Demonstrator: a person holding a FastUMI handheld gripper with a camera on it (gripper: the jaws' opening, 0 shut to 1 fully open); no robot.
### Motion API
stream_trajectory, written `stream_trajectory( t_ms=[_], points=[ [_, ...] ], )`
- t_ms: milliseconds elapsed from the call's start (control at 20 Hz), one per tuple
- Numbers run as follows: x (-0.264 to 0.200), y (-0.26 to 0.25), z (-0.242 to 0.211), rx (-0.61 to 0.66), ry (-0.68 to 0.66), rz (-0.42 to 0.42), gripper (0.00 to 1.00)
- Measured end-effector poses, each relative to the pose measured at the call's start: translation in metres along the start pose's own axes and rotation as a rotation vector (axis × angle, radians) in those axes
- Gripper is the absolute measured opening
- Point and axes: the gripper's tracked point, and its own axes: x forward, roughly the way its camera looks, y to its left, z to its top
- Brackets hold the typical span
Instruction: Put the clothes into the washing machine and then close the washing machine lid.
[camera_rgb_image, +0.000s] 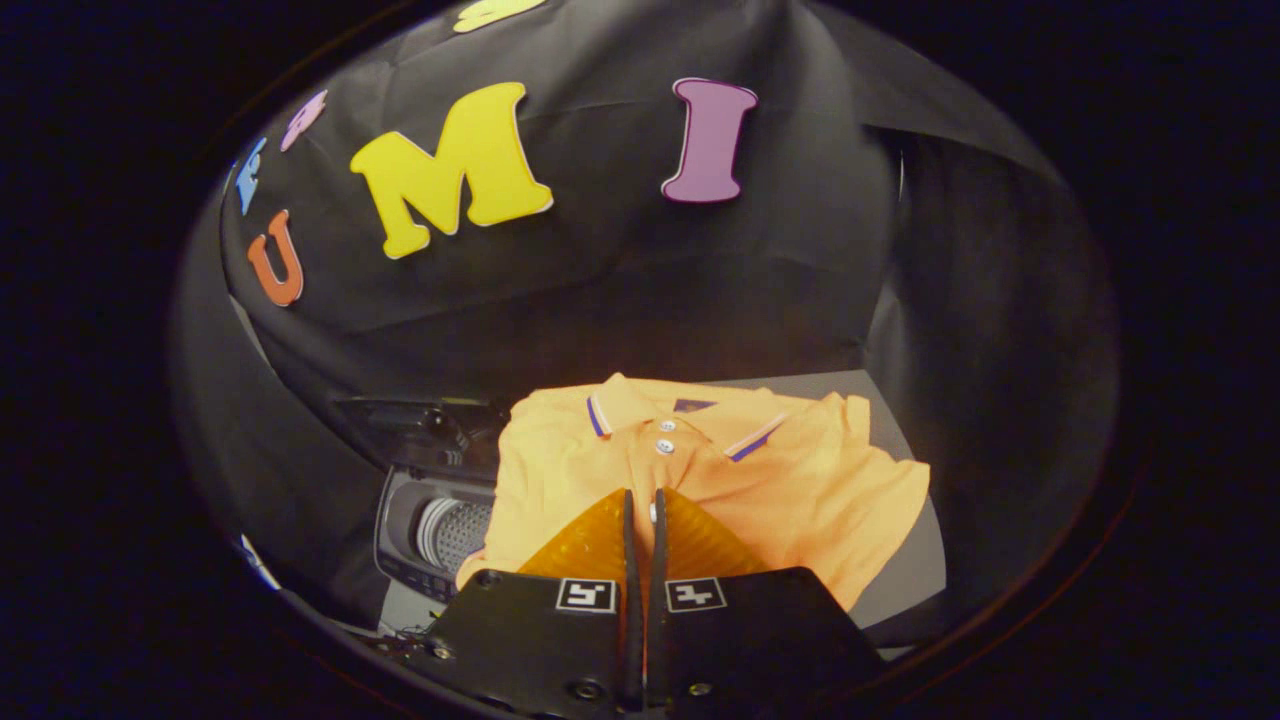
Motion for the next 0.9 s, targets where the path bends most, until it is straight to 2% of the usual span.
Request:
stream_trajectory(
  t_ms=[350,900],
  points=[
    [-0.015,0.078,0.038,-0.076,-0.052,0.077,0.05],
    [-0.011,0.21,0.045,-0.188,-0.052,0.223,0.05]
  ],
)
